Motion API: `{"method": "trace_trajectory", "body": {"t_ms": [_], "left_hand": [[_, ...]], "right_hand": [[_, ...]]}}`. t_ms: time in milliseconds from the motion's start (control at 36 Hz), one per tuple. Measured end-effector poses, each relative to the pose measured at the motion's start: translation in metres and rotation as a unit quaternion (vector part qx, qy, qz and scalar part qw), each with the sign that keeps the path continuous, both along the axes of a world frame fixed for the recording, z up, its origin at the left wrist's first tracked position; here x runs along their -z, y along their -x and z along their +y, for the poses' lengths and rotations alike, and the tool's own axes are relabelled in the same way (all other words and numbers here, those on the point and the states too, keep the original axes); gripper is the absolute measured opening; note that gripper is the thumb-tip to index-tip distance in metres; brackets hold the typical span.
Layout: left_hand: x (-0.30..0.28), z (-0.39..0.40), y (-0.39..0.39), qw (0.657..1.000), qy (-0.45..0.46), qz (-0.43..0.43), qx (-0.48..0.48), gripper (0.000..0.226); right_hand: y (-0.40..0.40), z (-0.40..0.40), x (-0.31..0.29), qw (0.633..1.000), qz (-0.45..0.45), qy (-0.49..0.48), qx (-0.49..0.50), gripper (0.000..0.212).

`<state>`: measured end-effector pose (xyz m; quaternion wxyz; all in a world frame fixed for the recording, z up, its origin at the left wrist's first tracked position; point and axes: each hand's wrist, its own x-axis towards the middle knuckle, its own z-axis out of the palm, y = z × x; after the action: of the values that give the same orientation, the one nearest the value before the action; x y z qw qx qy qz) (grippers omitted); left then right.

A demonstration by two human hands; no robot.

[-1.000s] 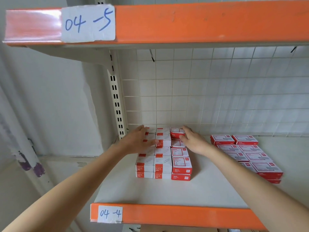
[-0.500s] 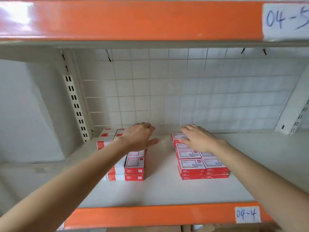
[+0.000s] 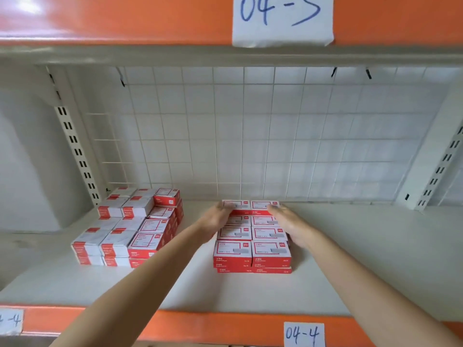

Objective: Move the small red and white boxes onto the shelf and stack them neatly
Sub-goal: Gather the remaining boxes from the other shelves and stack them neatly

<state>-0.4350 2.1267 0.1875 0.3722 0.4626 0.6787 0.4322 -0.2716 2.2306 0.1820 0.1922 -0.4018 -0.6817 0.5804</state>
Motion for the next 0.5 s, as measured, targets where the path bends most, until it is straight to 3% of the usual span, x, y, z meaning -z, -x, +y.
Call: {"method": "trace_trajectory", "body": {"t_ms": [111, 222, 444, 500], "left_hand": [[-0.008, 0.003, -0.005, 0.999, 0.008, -0.052, -0.014, 0.032], [-0.002, 0.002, -0.004, 0.992, 0.017, -0.103, -0.071, 0.042], [0.005, -0.009, -0.007, 0.987, 0.005, -0.14, -0.085, 0.038], [0.011, -0.015, -0.008, 0.986, -0.001, -0.143, -0.086, 0.033]], "right_hand": [[-0.003, 0.002, 0.002, 0.999, 0.029, 0.016, -0.004, 0.035], [-0.008, 0.001, 0.002, 0.998, 0.048, 0.026, -0.006, 0.039], [-0.019, -0.007, 0.009, 0.993, 0.105, 0.046, 0.012, 0.026], [-0.024, -0.007, 0.016, 0.993, 0.103, 0.054, 0.016, 0.032]]}}
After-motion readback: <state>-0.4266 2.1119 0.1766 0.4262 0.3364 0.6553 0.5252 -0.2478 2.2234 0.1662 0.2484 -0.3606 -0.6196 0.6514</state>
